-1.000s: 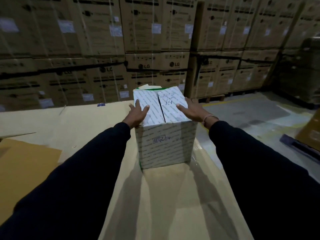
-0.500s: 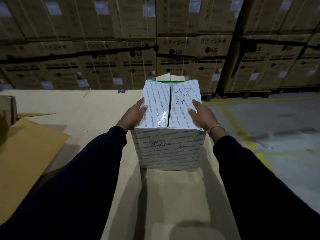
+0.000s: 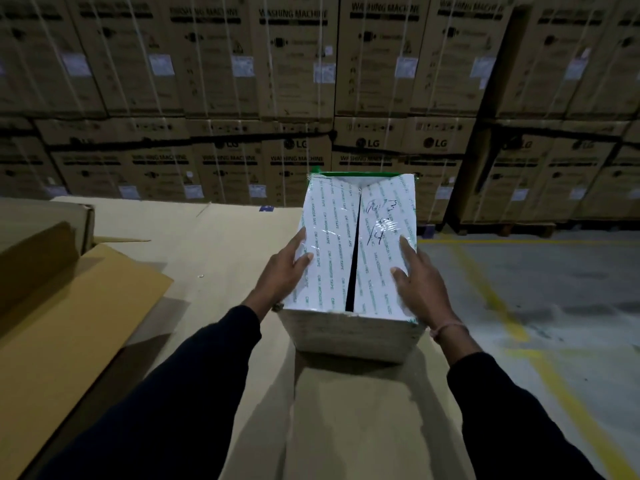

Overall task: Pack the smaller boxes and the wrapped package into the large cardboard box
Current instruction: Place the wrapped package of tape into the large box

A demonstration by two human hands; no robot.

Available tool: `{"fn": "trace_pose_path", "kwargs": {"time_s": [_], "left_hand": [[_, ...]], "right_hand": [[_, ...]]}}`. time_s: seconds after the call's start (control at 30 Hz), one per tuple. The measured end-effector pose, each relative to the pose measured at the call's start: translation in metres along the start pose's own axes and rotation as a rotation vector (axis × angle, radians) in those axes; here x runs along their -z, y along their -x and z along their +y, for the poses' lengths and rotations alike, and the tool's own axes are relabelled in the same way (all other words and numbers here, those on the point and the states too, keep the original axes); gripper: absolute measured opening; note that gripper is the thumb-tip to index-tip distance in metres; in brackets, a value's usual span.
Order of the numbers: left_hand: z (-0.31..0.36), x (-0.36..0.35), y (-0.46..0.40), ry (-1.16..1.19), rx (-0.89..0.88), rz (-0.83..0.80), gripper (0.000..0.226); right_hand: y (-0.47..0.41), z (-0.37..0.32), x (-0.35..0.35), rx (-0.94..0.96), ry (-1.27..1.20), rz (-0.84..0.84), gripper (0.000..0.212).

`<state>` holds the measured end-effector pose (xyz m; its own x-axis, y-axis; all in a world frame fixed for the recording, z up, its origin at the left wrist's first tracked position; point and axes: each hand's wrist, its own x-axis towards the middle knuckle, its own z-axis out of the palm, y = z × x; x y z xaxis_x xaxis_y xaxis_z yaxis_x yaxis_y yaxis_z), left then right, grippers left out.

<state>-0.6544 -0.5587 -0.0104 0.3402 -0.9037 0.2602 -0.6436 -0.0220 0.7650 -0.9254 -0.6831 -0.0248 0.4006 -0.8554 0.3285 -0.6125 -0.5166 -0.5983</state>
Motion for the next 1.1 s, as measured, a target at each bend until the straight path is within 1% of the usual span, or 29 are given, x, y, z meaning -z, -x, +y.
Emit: {"fn": "trace_pose_path", "kwargs": {"time_s": [0.13, 0.27, 0.47, 0.63, 0.7, 0.77, 0.87, 1.0, 1.1], "left_hand": [[-0.002, 0.022, 0.032, 0.037, -0.034, 0.044, 0.062], [-0.001, 0.071, 0.064, 0.054, -0.061, 0.108, 0.061], [0.01, 0.183, 0.123, 0.038, -0.136, 0.168, 0.061], [0.023, 0.283, 0.169, 0.074, -0.218, 0.207, 0.061], [0.03, 0.321, 0.183, 0.025, -0.242, 0.241, 0.062], [0.036, 0.356, 0.193, -0.013, -0.277, 0.273, 0.063], [0.047, 0.404, 0.203, -0.089, -0.339, 0.331, 0.063], [0.045, 0.466, 0.202, -0.195, -0.412, 0.429, 0.064], [0.028, 0.513, 0.198, -0.262, -0.418, 0.487, 0.063]], "right_hand": [[0.03, -0.04, 0.002, 0.044, 0.07, 0.014, 0.068], [0.058, -0.096, 0.006, 0.099, 0.114, 0.056, 0.069], [0.1, -0.208, 0.012, 0.189, 0.122, 0.157, 0.068], [0.135, -0.312, 0.019, 0.26, 0.096, 0.231, 0.069], [0.148, -0.351, 0.021, 0.285, 0.074, 0.253, 0.072], [0.158, -0.387, 0.022, 0.306, 0.058, 0.28, 0.081], [0.168, -0.433, 0.021, 0.363, 0.046, 0.357, 0.089], [0.159, -0.488, 0.009, 0.421, 0.018, 0.434, 0.09], [0.14, -0.527, -0.012, 0.491, -0.037, 0.462, 0.089]]}}
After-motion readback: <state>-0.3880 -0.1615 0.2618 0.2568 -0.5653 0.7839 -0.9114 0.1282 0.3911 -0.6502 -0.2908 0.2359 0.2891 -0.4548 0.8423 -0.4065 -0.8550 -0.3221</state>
